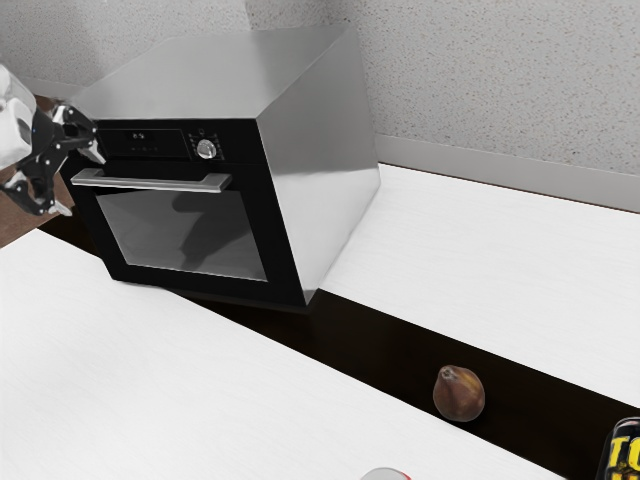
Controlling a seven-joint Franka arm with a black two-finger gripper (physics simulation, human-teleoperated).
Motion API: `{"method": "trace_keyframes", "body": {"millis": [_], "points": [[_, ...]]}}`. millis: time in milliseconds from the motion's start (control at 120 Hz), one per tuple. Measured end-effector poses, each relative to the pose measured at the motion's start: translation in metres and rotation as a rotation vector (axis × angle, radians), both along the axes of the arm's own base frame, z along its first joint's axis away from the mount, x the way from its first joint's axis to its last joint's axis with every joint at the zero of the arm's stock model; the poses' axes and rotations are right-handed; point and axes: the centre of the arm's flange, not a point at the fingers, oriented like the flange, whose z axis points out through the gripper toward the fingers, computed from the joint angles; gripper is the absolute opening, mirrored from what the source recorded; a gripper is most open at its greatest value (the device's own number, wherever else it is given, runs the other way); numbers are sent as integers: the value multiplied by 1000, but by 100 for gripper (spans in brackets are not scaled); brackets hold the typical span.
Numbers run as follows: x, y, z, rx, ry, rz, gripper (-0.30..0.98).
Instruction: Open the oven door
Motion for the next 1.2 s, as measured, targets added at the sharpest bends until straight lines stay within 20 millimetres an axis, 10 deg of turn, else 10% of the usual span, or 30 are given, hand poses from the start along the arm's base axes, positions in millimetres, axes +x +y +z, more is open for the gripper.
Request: {"method": "trace_keyframes", "body": {"millis": [908,1042,1158,1200], "points": [[51,-7,-59,-102,44,205,70],[-20,-49,-75,-20,95,190,65],[-141,-118,-109,45,56,111,64],[-171,-170,-110,130,17,41,65]]}}
